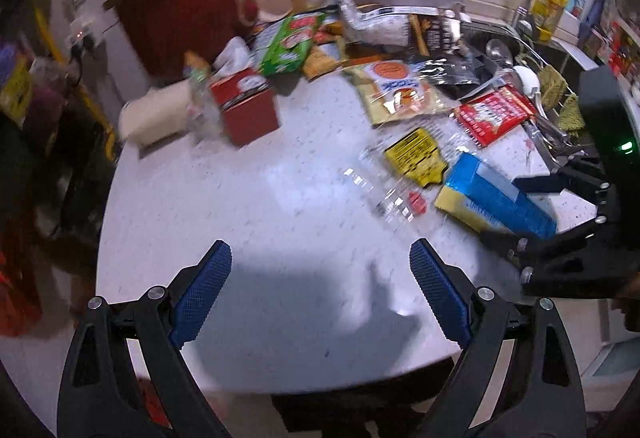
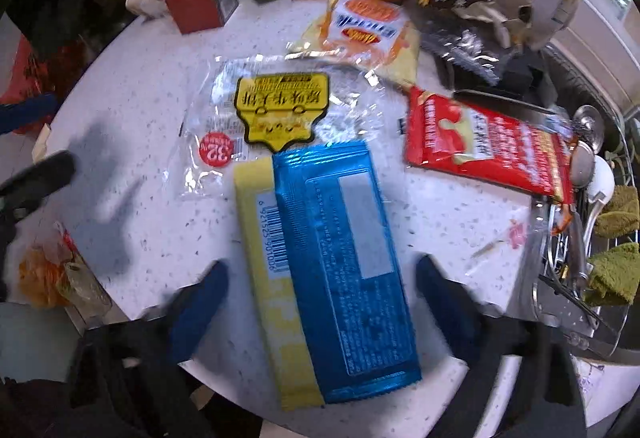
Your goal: Collect trash
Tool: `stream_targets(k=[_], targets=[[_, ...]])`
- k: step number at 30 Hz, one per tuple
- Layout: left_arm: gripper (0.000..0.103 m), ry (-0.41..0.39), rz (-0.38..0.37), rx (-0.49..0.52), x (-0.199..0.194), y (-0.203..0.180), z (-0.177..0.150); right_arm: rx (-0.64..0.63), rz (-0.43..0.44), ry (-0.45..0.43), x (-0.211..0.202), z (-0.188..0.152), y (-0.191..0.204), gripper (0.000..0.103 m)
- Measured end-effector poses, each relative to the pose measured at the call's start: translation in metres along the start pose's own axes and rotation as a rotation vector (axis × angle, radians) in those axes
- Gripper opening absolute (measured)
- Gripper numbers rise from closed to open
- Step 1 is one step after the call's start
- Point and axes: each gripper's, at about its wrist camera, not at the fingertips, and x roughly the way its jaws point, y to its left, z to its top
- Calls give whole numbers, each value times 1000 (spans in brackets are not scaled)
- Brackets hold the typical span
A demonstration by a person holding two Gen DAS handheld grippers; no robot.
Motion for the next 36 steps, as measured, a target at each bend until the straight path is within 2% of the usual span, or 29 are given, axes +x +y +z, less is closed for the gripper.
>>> stream_targets(k=[5, 9, 12, 15, 18, 20, 21, 22, 24, 26, 29, 34, 36], targets=[[89, -24, -54, 111, 11, -19, 20, 34, 39, 7, -8, -10, -11, 62], [88, -23, -120, 191, 24, -30, 35, 107, 57, -20, -20, -25, -29, 62], [89, -16, -131, 240, 39, -39, 48, 143, 57, -57, -39, -35, -41, 62], [89, 35, -178, 271, 63, -48, 60, 186, 57, -92, -59, -44, -51, 62], [89, 107, -167, 301, 95, -60, 66, 238, 53, -124, -79, -55, -64, 62], [91, 90, -188, 268, 103, -60, 68, 248, 42, -137, -85, -58, -67, 62], [84, 95, -205, 231, 105, -59, 70, 254, 38, -141, -88, -58, -68, 62], [72, 80, -195, 220, 101, -60, 72, 258, 35, -145, -90, -58, -68, 62], [5, 78, -185, 225, 95, -61, 74, 268, 29, -158, -92, -58, -69, 63], [4, 88, -182, 187, 92, -56, 73, 275, 29, -163, -91, -56, -68, 63], [3, 60, -163, 189, 80, -51, 66, 273, 35, -171, -88, -51, -61, 63], [3, 0, -221, 94, 41, -32, 57, 255, 65, -181, -83, -41, -47, 63], [3, -34, -215, 57, 17, -20, 48, 235, 82, -191, -85, -37, -38, 63]])
